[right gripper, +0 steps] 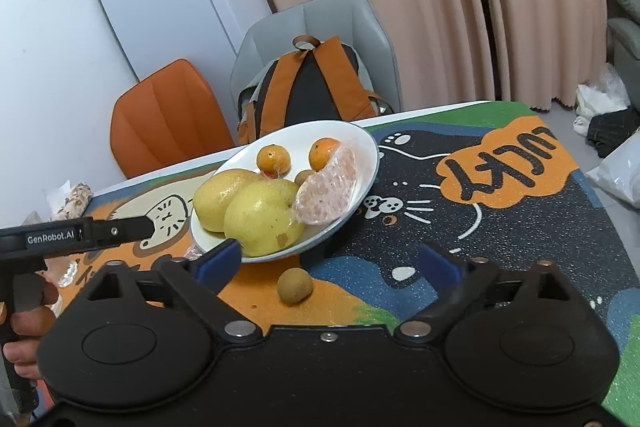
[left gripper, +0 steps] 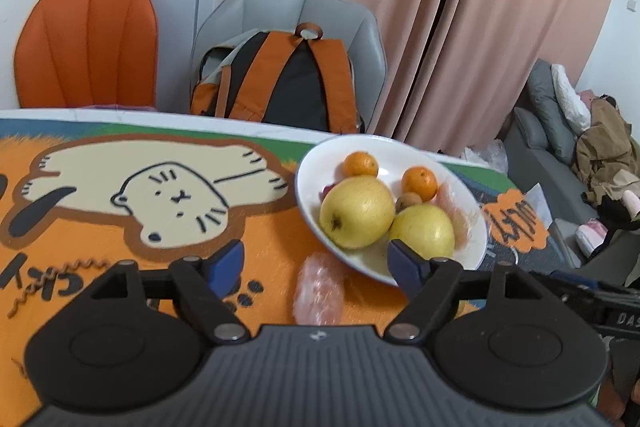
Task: Organize fruits
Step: 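Move both tools toward the second wrapped pomelo segment and last longan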
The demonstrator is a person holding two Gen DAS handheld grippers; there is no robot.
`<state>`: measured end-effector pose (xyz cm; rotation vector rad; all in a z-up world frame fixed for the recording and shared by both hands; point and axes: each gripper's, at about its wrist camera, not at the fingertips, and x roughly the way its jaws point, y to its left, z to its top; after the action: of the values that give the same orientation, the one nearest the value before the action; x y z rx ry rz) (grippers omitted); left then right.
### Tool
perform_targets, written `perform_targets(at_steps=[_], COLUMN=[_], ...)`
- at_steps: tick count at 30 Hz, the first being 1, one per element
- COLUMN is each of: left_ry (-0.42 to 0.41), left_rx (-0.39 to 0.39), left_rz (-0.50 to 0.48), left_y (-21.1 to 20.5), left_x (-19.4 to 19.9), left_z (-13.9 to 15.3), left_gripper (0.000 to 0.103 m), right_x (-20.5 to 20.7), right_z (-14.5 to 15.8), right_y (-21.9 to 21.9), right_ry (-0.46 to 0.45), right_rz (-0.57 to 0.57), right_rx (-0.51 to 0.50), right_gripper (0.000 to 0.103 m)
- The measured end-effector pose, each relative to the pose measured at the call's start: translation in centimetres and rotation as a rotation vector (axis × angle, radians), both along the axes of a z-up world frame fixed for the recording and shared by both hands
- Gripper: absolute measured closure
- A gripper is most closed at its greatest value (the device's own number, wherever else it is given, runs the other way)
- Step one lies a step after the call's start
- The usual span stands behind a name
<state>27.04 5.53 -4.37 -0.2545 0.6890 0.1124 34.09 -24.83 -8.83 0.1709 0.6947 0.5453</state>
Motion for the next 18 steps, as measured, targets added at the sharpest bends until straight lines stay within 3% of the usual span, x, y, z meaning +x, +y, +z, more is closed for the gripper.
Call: perform_targets(at_steps=[5, 18], left_ry=[0.009, 0.047], left_rx=[-0.001, -0.004], left_rz=[-0.004, -0.007], left_y=[-0.3, -0.7], left_x=[-0.8, -0.8], left_z=[-0.8, -3.2], left_gripper=[0.022, 0.018], right_x=[-0.9, -1.2], right_z=[-0.4, -1.9], right_y=[0.4, 1.3], right_ry=[-0.006, 0.027], right_rz=[0.022, 0.022], right_rx=[-0.015, -0.019], right_gripper=[0.0, 0.0])
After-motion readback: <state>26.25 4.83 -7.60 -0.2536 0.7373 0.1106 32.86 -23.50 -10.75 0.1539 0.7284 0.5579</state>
